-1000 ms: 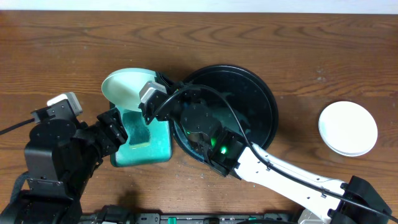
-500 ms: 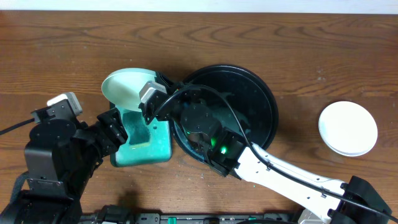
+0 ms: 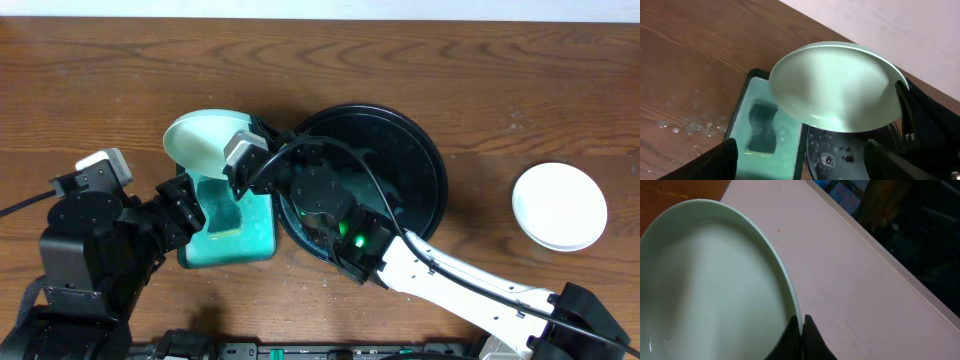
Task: Clean dirty plates on tray and stack at the side
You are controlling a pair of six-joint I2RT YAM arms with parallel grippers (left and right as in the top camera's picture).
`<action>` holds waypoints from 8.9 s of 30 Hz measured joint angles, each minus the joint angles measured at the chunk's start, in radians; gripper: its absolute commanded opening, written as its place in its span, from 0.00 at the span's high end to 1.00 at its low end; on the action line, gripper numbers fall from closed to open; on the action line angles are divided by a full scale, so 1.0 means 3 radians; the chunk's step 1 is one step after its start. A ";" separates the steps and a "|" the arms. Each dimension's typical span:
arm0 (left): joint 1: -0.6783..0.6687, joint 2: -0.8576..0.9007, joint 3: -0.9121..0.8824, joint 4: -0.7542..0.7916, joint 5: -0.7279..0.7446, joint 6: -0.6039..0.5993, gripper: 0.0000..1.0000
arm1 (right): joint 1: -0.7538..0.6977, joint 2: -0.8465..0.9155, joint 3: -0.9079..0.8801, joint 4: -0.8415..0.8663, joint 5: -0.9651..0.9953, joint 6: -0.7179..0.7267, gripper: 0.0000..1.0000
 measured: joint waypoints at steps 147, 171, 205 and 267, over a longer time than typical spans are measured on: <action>0.0000 0.0000 0.0003 -0.0015 0.0000 -0.0001 0.20 | -0.2890 -0.4075 -0.2234 -0.2979 -0.2176 0.1745 0.01; 0.0000 0.0000 0.0003 -0.0014 0.0000 0.0000 0.19 | -0.2890 -0.5175 -0.3596 -0.1581 -0.2068 0.1692 0.01; 0.0726 -0.1898 -0.2834 0.2720 0.0201 0.0051 0.20 | -0.2890 -0.5175 -0.3597 -0.1579 -0.2059 0.1692 0.01; 0.0523 -0.2605 -0.4228 0.3358 0.0275 0.0290 0.20 | -0.2890 -0.5173 -0.3600 -0.1578 -0.2060 0.1692 0.01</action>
